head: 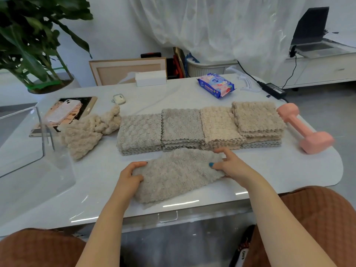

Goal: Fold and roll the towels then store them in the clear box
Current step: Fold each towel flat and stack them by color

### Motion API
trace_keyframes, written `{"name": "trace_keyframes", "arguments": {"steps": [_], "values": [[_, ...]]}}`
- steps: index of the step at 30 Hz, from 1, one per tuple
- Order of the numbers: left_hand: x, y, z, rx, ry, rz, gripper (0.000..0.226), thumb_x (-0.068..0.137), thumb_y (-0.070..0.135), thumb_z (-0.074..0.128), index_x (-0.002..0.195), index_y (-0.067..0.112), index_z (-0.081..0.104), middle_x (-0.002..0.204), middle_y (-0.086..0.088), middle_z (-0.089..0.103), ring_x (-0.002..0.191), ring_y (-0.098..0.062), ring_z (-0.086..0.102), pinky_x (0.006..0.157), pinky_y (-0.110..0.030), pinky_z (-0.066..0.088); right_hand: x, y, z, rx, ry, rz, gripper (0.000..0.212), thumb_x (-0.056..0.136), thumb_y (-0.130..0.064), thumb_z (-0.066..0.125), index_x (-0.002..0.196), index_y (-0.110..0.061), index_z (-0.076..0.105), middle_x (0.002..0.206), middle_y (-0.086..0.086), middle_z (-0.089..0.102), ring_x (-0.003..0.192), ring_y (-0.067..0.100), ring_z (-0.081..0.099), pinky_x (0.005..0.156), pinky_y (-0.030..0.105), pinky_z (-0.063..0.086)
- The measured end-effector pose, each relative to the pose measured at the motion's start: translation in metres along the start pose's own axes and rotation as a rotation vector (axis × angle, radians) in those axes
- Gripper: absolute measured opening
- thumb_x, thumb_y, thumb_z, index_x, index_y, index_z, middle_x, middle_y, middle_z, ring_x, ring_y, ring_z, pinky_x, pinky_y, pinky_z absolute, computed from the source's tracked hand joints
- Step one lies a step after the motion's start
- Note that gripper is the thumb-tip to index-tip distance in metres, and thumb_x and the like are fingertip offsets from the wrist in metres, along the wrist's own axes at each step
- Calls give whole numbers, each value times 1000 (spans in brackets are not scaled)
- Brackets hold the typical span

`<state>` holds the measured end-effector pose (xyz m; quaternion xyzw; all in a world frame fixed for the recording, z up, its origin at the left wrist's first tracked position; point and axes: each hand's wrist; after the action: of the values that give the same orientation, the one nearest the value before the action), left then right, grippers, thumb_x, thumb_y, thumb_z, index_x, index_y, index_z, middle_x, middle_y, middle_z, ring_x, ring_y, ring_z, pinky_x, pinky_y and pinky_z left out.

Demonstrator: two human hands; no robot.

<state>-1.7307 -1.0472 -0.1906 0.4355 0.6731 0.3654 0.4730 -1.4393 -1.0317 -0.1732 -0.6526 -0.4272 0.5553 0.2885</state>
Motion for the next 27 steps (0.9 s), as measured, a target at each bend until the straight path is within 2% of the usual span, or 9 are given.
{"name": "trace_keyframes", "arguments": {"steps": [2,4,8,11,13,17,20,23,27], "values": [[0,-2,-6,-14,-24,-29,45,87,-10,43,116,22,59,116,-3,52,101,-19,52,69,-24,46,-4,-3,-3,-31,-78,38,51,88,-5,63,131,-24,44,99,11,58,78,22,58,63,28,47],[0,-5,-8,-18,-33,-30,46,88,-8,47,120,24,56,120,-3,52,106,-20,52,75,-26,47,-9,-4,-4,-30,-162,33,62,88,7,56,137,-29,44,116,3,50,103,23,58,65,30,48],[-1,-11,-5,-21,12,49,36,92,9,56,127,20,57,126,-1,55,113,-18,53,95,-33,46,-15,-4,1,-114,-308,-105,80,83,18,45,139,-38,43,148,-18,25,127,-3,30,99,41,43],[0,-14,-7,42,138,149,31,91,16,60,122,22,62,125,-1,59,115,-20,54,100,-39,45,-13,-2,-2,-89,-222,-203,73,85,13,52,137,-38,45,147,-16,32,142,20,25,109,41,34],[1,-15,-7,103,215,176,33,90,15,62,122,22,61,121,-4,60,108,-20,54,92,-32,44,-11,-1,-3,-117,-161,-259,65,87,9,55,136,-34,47,138,-17,41,132,35,38,105,41,42],[2,-18,1,170,198,149,59,88,15,65,141,20,38,135,-8,47,112,-23,50,90,-36,46,-2,4,2,-108,-43,-338,58,88,8,52,134,-28,49,137,-5,44,119,11,49,90,18,48],[4,-16,4,102,217,53,75,86,19,67,146,16,22,140,-10,42,115,-30,52,88,-41,49,7,10,6,-33,67,-348,59,87,9,50,131,-31,51,133,2,52,108,22,59,88,37,55],[8,-14,1,81,265,-53,71,85,24,69,142,7,31,133,-14,49,116,-32,52,94,-42,45,12,12,10,7,252,-344,54,86,9,49,130,-21,50,114,0,58,90,21,60,71,29,53],[16,-15,-5,169,229,-137,51,79,29,75,116,-1,58,115,-15,61,109,-34,57,92,-43,47,16,20,7,-62,425,-130,38,86,-10,63,122,-12,51,100,4,58,87,18,57,72,27,45]]}}
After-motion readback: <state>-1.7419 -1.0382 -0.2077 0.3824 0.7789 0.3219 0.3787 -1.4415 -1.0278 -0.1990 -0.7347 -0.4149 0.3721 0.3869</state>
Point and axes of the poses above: each hand's wrist, its own x-axis towards the middle knuckle, its own z-axis out of the palm, y = z × x
